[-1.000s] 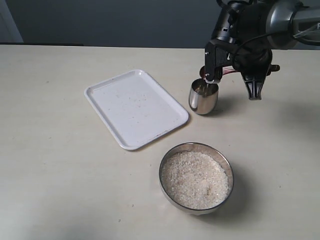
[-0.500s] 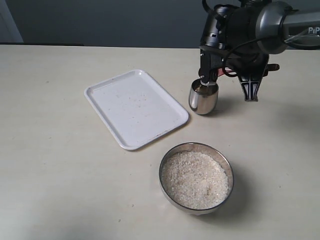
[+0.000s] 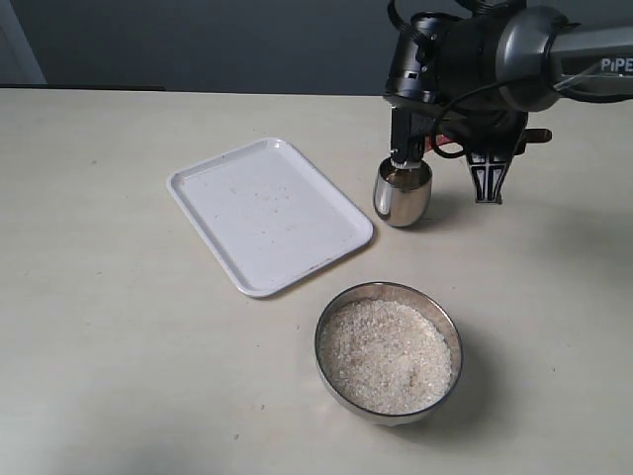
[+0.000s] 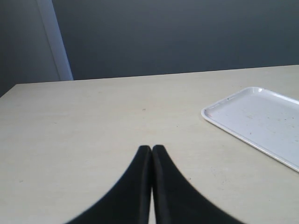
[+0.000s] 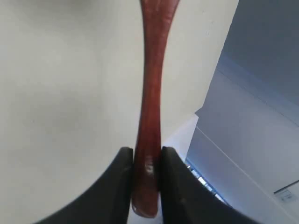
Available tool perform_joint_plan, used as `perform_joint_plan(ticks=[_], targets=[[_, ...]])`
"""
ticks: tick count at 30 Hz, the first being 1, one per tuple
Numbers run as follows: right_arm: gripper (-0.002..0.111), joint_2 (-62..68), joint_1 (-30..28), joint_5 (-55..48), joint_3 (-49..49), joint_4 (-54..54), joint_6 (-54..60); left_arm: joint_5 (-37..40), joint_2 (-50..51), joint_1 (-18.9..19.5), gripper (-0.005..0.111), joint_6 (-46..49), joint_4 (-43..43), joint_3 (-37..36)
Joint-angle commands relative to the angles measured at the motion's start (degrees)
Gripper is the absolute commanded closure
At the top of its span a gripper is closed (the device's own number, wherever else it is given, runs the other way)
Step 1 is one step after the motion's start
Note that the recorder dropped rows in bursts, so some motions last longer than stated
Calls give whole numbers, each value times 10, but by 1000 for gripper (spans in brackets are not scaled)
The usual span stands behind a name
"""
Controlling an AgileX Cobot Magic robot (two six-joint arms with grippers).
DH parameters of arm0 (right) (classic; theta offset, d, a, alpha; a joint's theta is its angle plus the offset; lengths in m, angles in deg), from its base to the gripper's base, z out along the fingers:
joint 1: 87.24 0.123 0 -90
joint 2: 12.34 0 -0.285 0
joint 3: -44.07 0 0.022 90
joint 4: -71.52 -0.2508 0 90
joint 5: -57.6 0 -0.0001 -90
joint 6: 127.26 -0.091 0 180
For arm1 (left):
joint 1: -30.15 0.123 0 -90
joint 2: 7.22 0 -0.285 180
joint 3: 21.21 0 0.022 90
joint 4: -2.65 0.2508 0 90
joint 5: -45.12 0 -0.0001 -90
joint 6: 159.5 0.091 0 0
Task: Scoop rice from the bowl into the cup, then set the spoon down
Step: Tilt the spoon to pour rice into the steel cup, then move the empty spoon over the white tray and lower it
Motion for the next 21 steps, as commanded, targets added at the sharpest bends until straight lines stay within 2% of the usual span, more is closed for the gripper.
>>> perform_joint_plan(ticks=[1, 6, 15, 17, 21], targets=[[109, -16, 0, -8, -2, 4, -102, -5, -2, -1, 106, -3, 1, 1], [109, -51, 0, 33, -2, -93, -131, -5, -2, -1, 106, -3, 1, 1], [109, -78, 0, 259, -4, -411, -131, -5, -2, -1, 106, -3, 1, 1], [109, -70, 0, 268, -18, -478, -129, -5, -2, -1, 106, -3, 1, 1], [109, -24, 0, 206, -98, -551, -117, -5, -2, -1, 106, -3, 1, 1]])
